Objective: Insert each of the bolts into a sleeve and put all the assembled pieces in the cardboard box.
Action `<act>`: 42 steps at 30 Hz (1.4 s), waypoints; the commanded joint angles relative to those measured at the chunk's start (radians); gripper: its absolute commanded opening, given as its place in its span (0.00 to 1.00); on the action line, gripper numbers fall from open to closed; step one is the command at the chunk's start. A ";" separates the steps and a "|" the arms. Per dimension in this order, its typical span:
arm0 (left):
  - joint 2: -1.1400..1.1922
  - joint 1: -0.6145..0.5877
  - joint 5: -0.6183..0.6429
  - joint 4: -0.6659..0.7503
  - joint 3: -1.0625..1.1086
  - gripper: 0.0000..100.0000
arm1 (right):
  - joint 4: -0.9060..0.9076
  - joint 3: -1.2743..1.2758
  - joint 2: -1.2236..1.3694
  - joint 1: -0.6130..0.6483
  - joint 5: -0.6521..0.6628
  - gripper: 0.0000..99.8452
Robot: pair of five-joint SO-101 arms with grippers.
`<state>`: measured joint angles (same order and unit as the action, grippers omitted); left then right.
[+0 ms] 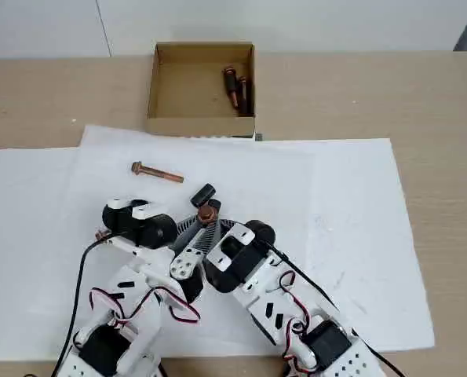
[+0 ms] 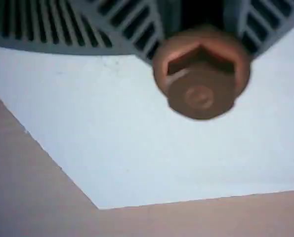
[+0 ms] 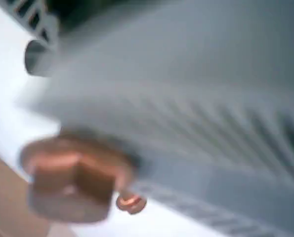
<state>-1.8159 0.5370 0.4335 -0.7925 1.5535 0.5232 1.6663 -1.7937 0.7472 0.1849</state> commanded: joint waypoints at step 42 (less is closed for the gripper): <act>0.002 -0.198 -0.226 -0.029 -0.208 0.10 | -0.035 0.017 -0.004 -0.002 -0.006 0.00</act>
<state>-1.8082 0.3867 0.2401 -0.8155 1.3894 0.5217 1.6694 -1.7952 0.7503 0.1864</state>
